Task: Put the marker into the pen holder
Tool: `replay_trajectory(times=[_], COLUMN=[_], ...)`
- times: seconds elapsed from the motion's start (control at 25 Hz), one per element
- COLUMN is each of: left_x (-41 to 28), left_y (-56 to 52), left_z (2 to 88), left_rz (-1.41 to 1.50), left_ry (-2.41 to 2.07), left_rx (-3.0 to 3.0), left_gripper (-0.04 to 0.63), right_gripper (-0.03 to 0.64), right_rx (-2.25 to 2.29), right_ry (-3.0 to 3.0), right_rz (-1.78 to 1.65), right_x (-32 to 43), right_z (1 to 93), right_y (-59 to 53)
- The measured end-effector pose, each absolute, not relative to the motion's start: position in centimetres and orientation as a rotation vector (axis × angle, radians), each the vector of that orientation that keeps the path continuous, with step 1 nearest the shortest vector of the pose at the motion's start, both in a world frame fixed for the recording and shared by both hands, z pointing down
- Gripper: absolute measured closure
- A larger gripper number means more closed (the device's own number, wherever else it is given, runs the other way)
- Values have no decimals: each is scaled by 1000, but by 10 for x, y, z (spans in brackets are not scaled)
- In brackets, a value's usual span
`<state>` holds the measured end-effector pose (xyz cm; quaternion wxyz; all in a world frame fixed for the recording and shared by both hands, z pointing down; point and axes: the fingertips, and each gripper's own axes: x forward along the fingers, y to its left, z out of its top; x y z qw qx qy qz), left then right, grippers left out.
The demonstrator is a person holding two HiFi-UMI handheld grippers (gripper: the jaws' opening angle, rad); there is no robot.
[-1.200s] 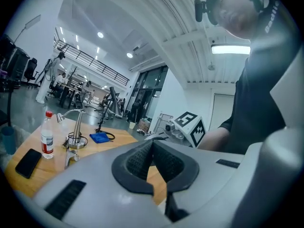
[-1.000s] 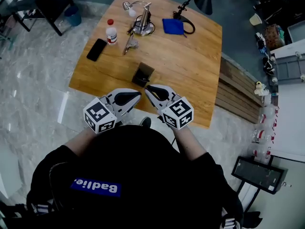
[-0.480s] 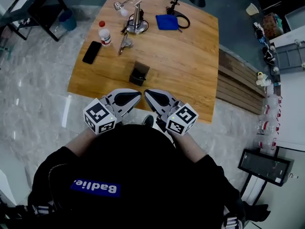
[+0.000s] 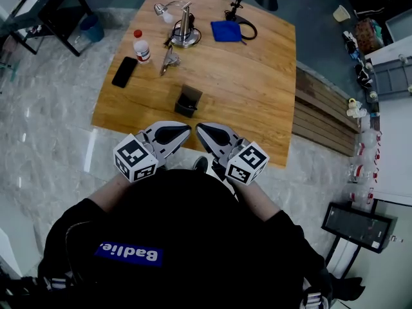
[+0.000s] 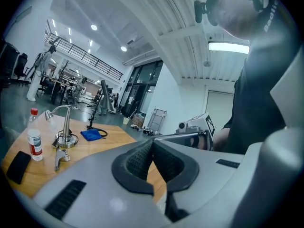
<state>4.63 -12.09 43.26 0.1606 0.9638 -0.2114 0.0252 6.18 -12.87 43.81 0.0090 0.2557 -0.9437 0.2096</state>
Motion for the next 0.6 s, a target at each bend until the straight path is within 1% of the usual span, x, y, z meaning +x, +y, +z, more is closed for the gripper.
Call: replay_trajectory(times=[0.6], left_x=[43], left_y=[-119], left_z=[431], left_rz=[62], left_ry=[-617], left_rx=[2753], left_gripper=[586], right_gripper=[611], right_rx=[766], right_ry=[-2951], right_rz=[604], right_x=[57], right_z=[430], right_y=[-124])
